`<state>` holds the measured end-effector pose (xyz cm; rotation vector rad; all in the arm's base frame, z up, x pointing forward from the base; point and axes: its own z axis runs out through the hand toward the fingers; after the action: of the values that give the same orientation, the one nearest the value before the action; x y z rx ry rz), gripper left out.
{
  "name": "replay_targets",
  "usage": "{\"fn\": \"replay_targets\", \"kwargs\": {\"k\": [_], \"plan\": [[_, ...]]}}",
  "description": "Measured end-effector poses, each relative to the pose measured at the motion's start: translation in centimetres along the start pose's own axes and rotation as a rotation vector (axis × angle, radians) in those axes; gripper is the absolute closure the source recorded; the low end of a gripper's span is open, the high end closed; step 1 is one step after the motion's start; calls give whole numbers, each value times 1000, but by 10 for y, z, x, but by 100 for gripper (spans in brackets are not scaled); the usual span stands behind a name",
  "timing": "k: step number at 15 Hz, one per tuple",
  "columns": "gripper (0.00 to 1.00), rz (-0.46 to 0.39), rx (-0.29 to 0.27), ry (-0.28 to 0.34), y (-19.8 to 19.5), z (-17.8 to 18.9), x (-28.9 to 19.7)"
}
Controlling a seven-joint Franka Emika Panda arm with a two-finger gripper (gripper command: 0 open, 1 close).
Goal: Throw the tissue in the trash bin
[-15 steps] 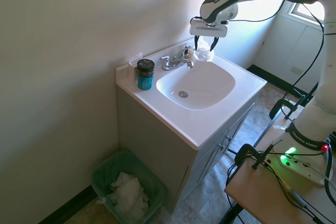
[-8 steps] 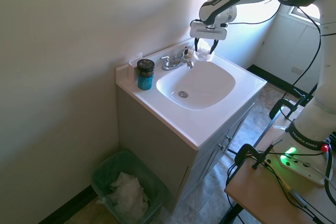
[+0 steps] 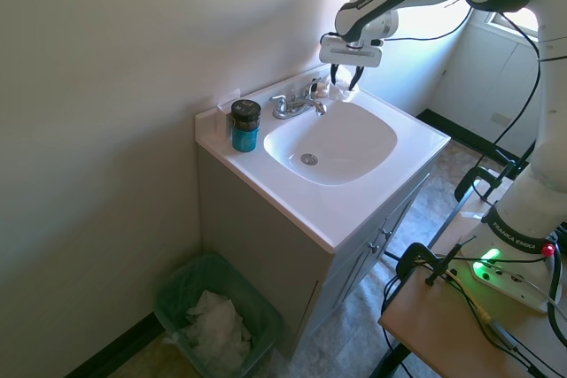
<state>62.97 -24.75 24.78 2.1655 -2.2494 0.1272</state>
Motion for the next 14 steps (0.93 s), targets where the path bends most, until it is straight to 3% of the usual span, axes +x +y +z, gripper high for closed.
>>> {"fn": "replay_targets", "kwargs": {"k": [11,14], "plan": [[100,-5,14,-1,-1,-1,1],[100,1,41,-7,-1,-14,8]]}}
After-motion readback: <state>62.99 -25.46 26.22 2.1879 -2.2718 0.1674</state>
